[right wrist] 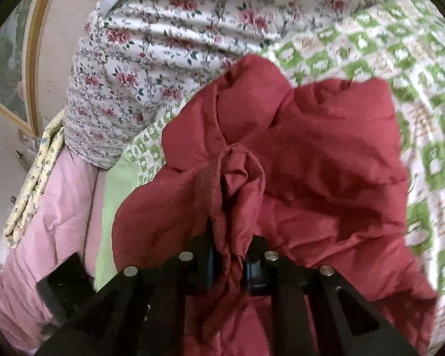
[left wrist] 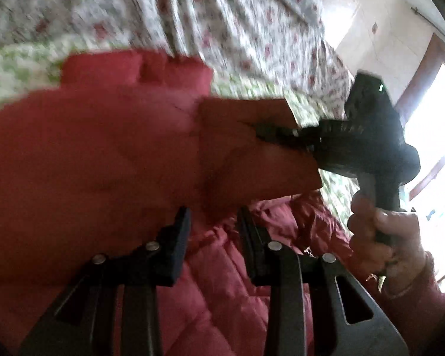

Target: Fold large clothes

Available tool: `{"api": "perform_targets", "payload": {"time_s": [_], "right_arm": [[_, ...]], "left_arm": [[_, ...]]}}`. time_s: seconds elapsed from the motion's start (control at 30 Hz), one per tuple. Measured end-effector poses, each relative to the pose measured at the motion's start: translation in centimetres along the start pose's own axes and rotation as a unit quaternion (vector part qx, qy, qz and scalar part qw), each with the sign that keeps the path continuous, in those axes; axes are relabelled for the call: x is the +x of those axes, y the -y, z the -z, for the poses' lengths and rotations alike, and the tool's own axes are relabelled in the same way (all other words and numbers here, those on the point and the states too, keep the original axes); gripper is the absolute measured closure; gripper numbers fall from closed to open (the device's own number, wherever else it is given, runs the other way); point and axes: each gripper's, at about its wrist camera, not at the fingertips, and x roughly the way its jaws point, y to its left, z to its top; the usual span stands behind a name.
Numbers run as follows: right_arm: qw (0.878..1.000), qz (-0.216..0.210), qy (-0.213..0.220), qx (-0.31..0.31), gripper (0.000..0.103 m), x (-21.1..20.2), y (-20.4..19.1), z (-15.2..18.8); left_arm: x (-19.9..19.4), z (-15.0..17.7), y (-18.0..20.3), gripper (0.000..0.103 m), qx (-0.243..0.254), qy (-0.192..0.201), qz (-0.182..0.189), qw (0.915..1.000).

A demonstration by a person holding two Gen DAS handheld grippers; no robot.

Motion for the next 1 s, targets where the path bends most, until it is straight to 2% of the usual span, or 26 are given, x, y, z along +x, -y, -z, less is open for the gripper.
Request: {"api": "perform_targets", "payload": {"time_s": [0.03, 0.1, 0.17, 0.27, 0.37, 0.43, 0.5, 0.53, 0.6, 0.67, 0.73, 0.77, 0.83, 0.9, 0.93, 1.0], "right_arm": [[1.000, 0.006, 0.010, -0.008, 0.091, -0.7, -0.1, -0.2], [1.000, 0.011, 0.019, -0.019, 0.092, -1.5, -0.1, -0.5], [0.999, 0.024, 0.025, -0.036, 0.092, -2.1, -0.1, -0.8], [0.997, 0.055, 0.026, -0.054, 0.093, -1.8, 0.4, -0.8], [0.996, 0.077, 0.015, -0.047, 0.093, -0.5, 2.0, -0.4], [0.996, 0.079, 0.008, -0.035, 0.092, 0.4, 3.4, 0.0], [0.997, 0.075, 0.000, -0.021, 0.085, 0.7, 4.3, 0.4], [0.997, 0.078, 0.001, -0.018, 0.076, 0.4, 4.3, 0.5], [0.994, 0.103, 0.023, -0.027, 0.073, -1.1, 3.4, 0.5], [0.986, 0.136, 0.077, -0.051, 0.073, -3.6, 1.5, 0.7], [0.980, 0.131, 0.124, -0.082, 0.072, -5.9, -0.9, 1.1], [0.981, 0.115, 0.122, -0.095, 0.071, -6.0, -1.7, 1.2], [0.984, 0.096, 0.078, -0.127, 0.069, -4.2, -3.6, 1.3], [0.980, 0.119, 0.044, -0.155, 0.069, -1.8, -4.4, 1.8], [0.975, 0.147, 0.019, -0.168, 0.068, 0.2, -4.3, 2.3], [0.972, 0.173, -0.004, -0.159, 0.069, 2.7, -2.8, 2.8]], "left_arm": [[-0.9, -0.3, -0.3, 0.073, -0.002, 0.010, -0.010, 0.9999], [-2.8, -1.5, -1.8, 0.073, -0.018, 0.029, -0.052, 0.9981], [-3.6, -2.7, -3.5, 0.073, -0.026, 0.036, -0.098, 0.9942], [-3.6, -3.8, -6.5, 0.073, -0.053, 0.033, -0.141, 0.9880], [-2.5, -3.9, -9.1, 0.073, -0.076, 0.009, -0.155, 0.9850], [-0.8, -3.2, -10.6, 0.073, -0.084, -0.023, -0.148, 0.9851], [0.4, -2.2, -11.5, 0.073, -0.090, -0.036, -0.149, 0.9841], [0.9, -2.0, -11.7, 0.073, -0.087, -0.039, -0.152, 0.9837], [1.2, -1.7, -11.4, 0.073, -0.078, -0.038, -0.163, 0.9828], [1.3, -1.4, -10.9, 0.073, -0.071, -0.036, -0.173, 0.9817], [1.6, -1.4, -10.7, 0.073, -0.070, -0.035, -0.179, 0.9808], [1.6, -1.4, -10.7, 0.073, -0.070, -0.035, -0.181, 0.9804], [1.8, -1.4, -10.8, 0.073, -0.069, -0.035, -0.186, 0.9794], [1.8, -1.5, -10.7, 0.073, -0.069, -0.036, -0.190, 0.9788], [1.8, -1.5, -10.7, 0.073, -0.068, -0.036, -0.189, 0.9789], [1.2, -1.4, -10.5, 0.073, -0.067, -0.036, -0.184, 0.9800]]}}
